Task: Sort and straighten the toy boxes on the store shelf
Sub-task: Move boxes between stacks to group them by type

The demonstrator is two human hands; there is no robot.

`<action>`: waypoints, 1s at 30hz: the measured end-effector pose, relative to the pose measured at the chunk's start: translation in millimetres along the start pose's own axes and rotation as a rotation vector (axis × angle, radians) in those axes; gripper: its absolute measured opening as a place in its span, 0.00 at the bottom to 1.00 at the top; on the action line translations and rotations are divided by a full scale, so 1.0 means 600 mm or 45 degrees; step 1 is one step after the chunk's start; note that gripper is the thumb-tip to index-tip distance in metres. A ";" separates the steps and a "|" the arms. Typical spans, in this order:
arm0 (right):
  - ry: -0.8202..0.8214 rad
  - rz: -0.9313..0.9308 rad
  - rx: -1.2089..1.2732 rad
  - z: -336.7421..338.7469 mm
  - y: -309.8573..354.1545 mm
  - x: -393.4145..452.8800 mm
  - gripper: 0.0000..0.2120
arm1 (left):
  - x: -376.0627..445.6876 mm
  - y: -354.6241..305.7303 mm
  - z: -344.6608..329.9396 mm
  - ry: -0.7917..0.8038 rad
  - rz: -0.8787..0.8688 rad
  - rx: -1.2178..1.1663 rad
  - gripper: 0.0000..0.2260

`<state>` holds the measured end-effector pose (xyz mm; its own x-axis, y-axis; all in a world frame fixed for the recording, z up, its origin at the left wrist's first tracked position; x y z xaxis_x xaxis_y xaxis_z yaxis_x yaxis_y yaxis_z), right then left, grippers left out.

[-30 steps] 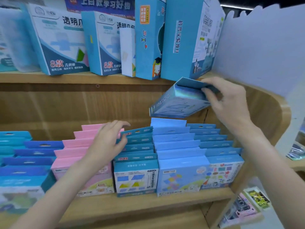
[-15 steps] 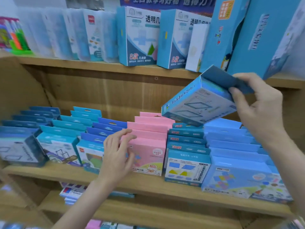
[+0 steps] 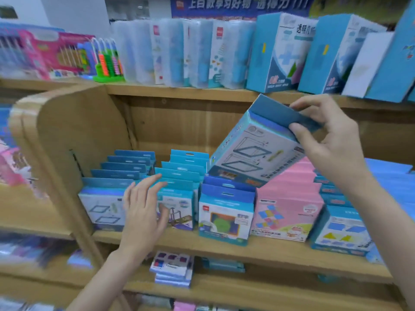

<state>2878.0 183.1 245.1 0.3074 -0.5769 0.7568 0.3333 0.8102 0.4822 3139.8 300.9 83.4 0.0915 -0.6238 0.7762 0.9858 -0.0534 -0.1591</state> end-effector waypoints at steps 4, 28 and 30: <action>-0.106 0.018 -0.046 -0.096 0.069 0.011 0.08 | -0.016 0.108 0.051 0.084 0.065 0.095 0.20; 0.795 -0.423 -0.063 -0.532 0.025 0.117 0.12 | -0.016 0.212 0.083 0.209 0.009 -0.115 0.22; 0.693 -0.472 0.006 -0.454 0.024 0.087 0.11 | 0.001 0.186 0.079 0.167 -0.034 -0.130 0.20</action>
<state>3141.4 136.1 171.5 0.5804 -0.7869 0.2096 0.5000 0.5475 0.6710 3256.5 331.2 95.0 0.0398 -0.7169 0.6960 0.9676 -0.1462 -0.2059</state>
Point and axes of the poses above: each hand's wrist, its own x-axis towards the middle knuckle, its own z-axis out of the back of the hand, y = z × x, the point moved 6 cm from there along x, towards the middle knuckle, and after that the axes turned 7 degrees about -z, right-handed, at the moved point
